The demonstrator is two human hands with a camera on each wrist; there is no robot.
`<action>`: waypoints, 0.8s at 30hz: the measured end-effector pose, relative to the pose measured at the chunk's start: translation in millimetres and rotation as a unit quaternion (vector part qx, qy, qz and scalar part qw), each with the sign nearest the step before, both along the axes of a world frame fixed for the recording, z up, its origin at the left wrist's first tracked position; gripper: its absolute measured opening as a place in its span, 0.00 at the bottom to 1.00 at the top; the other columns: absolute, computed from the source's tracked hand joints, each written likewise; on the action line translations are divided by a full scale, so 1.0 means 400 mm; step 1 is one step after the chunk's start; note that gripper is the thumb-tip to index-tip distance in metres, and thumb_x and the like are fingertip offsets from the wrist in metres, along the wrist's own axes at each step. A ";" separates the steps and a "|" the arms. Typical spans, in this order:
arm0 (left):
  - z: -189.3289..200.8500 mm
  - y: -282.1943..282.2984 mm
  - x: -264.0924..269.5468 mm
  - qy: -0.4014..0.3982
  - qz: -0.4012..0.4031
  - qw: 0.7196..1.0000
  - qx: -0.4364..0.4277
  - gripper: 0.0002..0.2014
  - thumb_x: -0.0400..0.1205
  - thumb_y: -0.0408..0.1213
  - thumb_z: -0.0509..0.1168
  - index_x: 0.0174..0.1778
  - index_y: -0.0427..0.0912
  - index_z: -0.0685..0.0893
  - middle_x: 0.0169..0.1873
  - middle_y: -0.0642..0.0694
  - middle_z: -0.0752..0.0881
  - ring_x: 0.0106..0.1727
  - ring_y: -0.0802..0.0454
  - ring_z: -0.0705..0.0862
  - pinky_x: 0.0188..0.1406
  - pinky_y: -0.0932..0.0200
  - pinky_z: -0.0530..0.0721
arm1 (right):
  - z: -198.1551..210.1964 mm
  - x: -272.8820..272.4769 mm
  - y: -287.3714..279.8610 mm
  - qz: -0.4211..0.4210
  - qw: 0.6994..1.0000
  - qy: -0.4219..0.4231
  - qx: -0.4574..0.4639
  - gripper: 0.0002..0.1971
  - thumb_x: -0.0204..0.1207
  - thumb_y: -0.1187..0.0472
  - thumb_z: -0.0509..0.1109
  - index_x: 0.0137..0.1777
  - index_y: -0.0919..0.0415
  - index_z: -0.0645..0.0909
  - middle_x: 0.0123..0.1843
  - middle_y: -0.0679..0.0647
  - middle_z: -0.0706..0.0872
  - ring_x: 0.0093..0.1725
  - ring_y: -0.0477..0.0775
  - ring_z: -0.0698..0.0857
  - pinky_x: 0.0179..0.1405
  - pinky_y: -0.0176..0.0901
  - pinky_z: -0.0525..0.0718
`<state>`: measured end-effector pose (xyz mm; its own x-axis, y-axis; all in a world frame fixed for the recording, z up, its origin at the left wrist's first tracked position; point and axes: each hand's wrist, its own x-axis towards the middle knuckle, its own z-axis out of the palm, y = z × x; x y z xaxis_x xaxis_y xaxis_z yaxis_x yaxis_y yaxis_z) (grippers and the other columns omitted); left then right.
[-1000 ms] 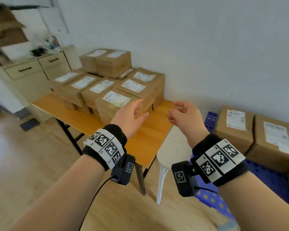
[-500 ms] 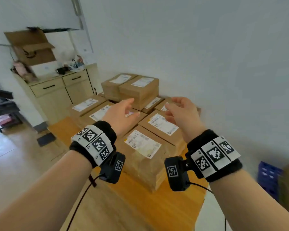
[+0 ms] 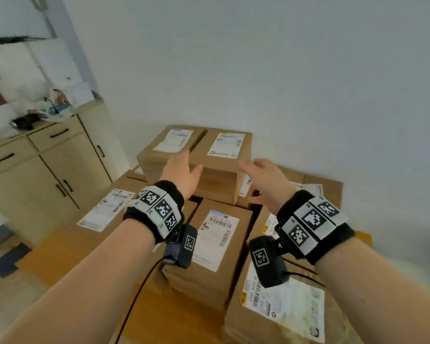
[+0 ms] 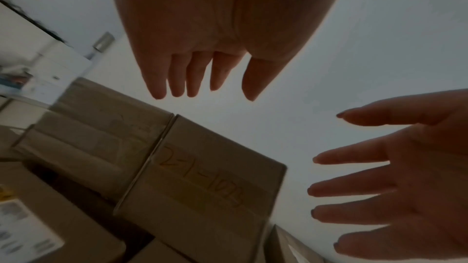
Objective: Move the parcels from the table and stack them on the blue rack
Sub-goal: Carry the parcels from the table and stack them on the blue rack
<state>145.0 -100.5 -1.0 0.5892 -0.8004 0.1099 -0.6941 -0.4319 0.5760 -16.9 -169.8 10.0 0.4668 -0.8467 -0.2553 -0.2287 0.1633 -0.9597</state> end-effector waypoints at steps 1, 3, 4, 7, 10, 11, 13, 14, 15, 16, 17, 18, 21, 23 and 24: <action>-0.007 -0.019 0.029 0.001 -0.010 1.000 0.005 0.25 0.83 0.43 0.60 0.75 0.40 0.68 0.70 0.39 0.75 0.70 0.42 0.75 0.69 0.47 0.74 | -0.008 0.034 -0.007 -0.008 1.000 0.002 0.011 0.33 0.79 0.53 0.66 0.81 0.58 0.56 0.76 0.54 0.69 0.65 0.53 0.72 0.64 0.55 0.79; -0.017 -0.053 0.072 -0.018 -0.036 0.999 0.018 0.21 0.83 0.45 0.60 0.69 0.40 0.72 0.62 0.41 0.80 0.62 0.44 0.79 0.63 0.49 0.77 | -0.024 0.092 -0.022 -0.023 0.999 0.017 0.016 0.32 0.80 0.52 0.65 0.80 0.60 0.59 0.73 0.54 0.72 0.62 0.52 0.73 0.65 0.55 0.78; -0.021 -0.066 0.086 -0.039 -0.050 0.998 0.028 0.19 0.83 0.45 0.59 0.68 0.39 0.73 0.59 0.42 0.81 0.60 0.43 0.79 0.62 0.49 0.76 | -0.031 0.116 -0.029 -0.035 0.999 0.020 0.019 0.30 0.80 0.51 0.64 0.79 0.60 0.62 0.70 0.53 0.74 0.60 0.52 0.74 0.64 0.55 0.79; -0.027 -0.083 0.103 -0.064 -0.082 0.994 0.033 0.20 0.84 0.47 0.57 0.67 0.39 0.72 0.58 0.42 0.81 0.62 0.41 0.78 0.65 0.44 0.75 | -0.049 0.160 -0.039 -0.064 0.996 0.015 0.054 0.23 0.81 0.50 0.63 0.74 0.56 0.69 0.67 0.52 0.79 0.59 0.53 0.79 0.60 0.56 0.82; -0.033 -0.088 0.108 -0.046 -0.103 0.993 0.018 0.19 0.84 0.48 0.56 0.67 0.42 0.71 0.57 0.43 0.82 0.61 0.41 0.79 0.62 0.42 0.77 | -0.056 0.178 -0.038 -0.087 0.992 0.027 0.082 0.22 0.81 0.50 0.62 0.73 0.54 0.69 0.68 0.55 0.78 0.65 0.61 0.79 0.59 0.67 0.82; -0.031 -0.087 0.108 -0.034 -0.107 0.993 0.020 0.20 0.84 0.48 0.56 0.69 0.42 0.70 0.59 0.43 0.81 0.63 0.41 0.78 0.63 0.42 0.77 | -0.057 0.181 -0.038 -0.095 0.991 0.029 0.087 0.21 0.82 0.51 0.61 0.73 0.54 0.69 0.67 0.55 0.78 0.65 0.61 0.79 0.58 0.67 0.83; -0.026 -0.087 0.104 -0.009 -0.113 0.993 0.020 0.22 0.85 0.48 0.55 0.73 0.42 0.68 0.65 0.41 0.78 0.67 0.40 0.75 0.67 0.44 0.75 | -0.057 0.179 -0.037 -0.113 0.989 0.029 0.095 0.20 0.83 0.53 0.60 0.73 0.54 0.69 0.66 0.55 0.77 0.65 0.61 0.79 0.57 0.67 0.83; -0.024 -0.088 0.102 0.003 -0.114 0.993 0.017 0.23 0.85 0.47 0.55 0.75 0.42 0.67 0.67 0.41 0.77 0.69 0.41 0.75 0.68 0.46 0.74 | -0.058 0.176 -0.038 -0.120 0.988 0.030 0.093 0.20 0.83 0.54 0.60 0.73 0.55 0.68 0.65 0.54 0.76 0.65 0.61 0.78 0.57 0.67 0.83; -0.022 -0.088 0.099 0.016 -0.116 0.993 0.010 0.24 0.85 0.47 0.55 0.76 0.42 0.66 0.68 0.42 0.76 0.69 0.43 0.75 0.68 0.49 0.74 | -0.059 0.170 -0.038 -0.129 0.987 0.029 0.092 0.20 0.83 0.55 0.59 0.74 0.55 0.67 0.63 0.52 0.75 0.66 0.61 0.77 0.57 0.67 0.83; -0.022 -0.088 0.095 0.028 -0.119 0.992 0.000 0.24 0.85 0.46 0.56 0.77 0.43 0.65 0.70 0.43 0.76 0.69 0.45 0.75 0.68 0.51 0.74 | -0.059 0.162 -0.037 -0.136 0.986 0.027 0.090 0.19 0.83 0.56 0.59 0.74 0.55 0.66 0.61 0.51 0.74 0.66 0.60 0.76 0.57 0.67 0.83; -0.020 -0.088 0.087 0.036 -0.120 0.992 -0.009 0.25 0.85 0.46 0.56 0.78 0.44 0.64 0.71 0.44 0.74 0.70 0.47 0.75 0.68 0.55 0.72 | -0.058 0.151 -0.034 -0.141 0.986 0.021 0.087 0.19 0.84 0.56 0.58 0.73 0.56 0.67 0.60 0.51 0.73 0.65 0.59 0.75 0.57 0.66 0.83; -0.018 -0.086 0.076 0.039 -0.121 0.992 -0.019 0.25 0.85 0.45 0.57 0.78 0.45 0.64 0.73 0.44 0.72 0.70 0.49 0.74 0.66 0.60 0.69 | -0.054 0.138 -0.031 -0.145 0.986 0.016 0.082 0.18 0.83 0.56 0.58 0.73 0.55 0.67 0.60 0.51 0.73 0.64 0.58 0.75 0.57 0.66 0.84; 0.001 -0.073 0.020 0.041 -0.121 0.990 -0.054 0.24 0.85 0.44 0.58 0.77 0.46 0.66 0.74 0.44 0.69 0.69 0.51 0.74 0.58 0.67 0.64 | -0.036 0.081 -0.019 -0.162 0.985 0.001 0.056 0.18 0.83 0.56 0.59 0.71 0.56 0.69 0.63 0.51 0.75 0.61 0.54 0.75 0.56 0.65 0.85; 0.018 -0.061 -0.038 0.037 -0.125 0.989 -0.072 0.23 0.84 0.43 0.58 0.76 0.47 0.66 0.73 0.44 0.68 0.68 0.51 0.73 0.57 0.70 0.62 | -0.019 0.026 -0.009 -0.167 0.985 -0.005 0.033 0.16 0.83 0.56 0.59 0.70 0.55 0.70 0.59 0.49 0.75 0.57 0.51 0.75 0.56 0.65 0.84; 0.028 -0.053 -0.073 0.033 -0.129 0.988 -0.081 0.23 0.84 0.42 0.59 0.77 0.47 0.66 0.73 0.44 0.68 0.69 0.52 0.72 0.56 0.70 0.61 | -0.009 -0.007 -0.003 -0.167 0.986 -0.006 0.023 0.15 0.83 0.56 0.59 0.69 0.54 0.70 0.57 0.48 0.76 0.56 0.51 0.75 0.56 0.64 0.85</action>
